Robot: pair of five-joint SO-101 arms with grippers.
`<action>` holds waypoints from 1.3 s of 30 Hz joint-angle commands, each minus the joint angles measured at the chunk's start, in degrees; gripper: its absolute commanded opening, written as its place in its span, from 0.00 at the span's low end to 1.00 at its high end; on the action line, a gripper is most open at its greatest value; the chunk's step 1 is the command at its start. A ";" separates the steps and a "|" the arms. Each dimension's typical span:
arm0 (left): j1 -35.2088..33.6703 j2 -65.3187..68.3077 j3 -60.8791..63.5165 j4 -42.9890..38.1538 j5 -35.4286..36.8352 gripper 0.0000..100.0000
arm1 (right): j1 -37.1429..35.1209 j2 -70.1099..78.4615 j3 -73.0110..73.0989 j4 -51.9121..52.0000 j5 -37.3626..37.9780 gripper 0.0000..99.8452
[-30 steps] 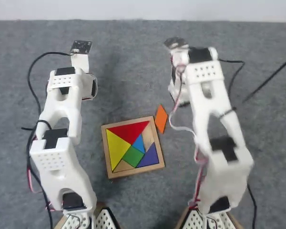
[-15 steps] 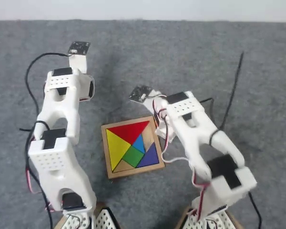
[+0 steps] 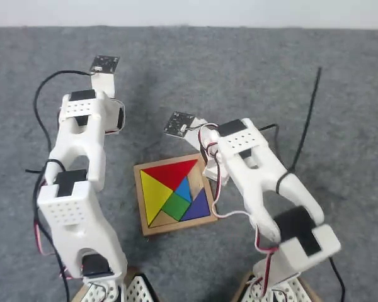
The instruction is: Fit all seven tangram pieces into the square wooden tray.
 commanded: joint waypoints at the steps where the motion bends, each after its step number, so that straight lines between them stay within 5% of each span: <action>1: -0.44 -1.49 -0.48 -0.53 -0.70 0.01 | -3.03 -3.56 -0.53 -1.63 0.97 0.32; 19: -0.44 -1.41 -0.48 -0.53 -0.70 0.01 | 3.21 17.71 -15.47 -3.03 8.09 0.31; 29: -0.44 -1.41 -0.48 -0.62 -0.70 0.01 | 4.35 19.91 -18.46 -3.56 9.32 0.07; 39: -0.44 -1.41 -0.48 -0.62 -0.70 0.01 | 8.13 19.91 -24.00 -3.65 0.35 0.01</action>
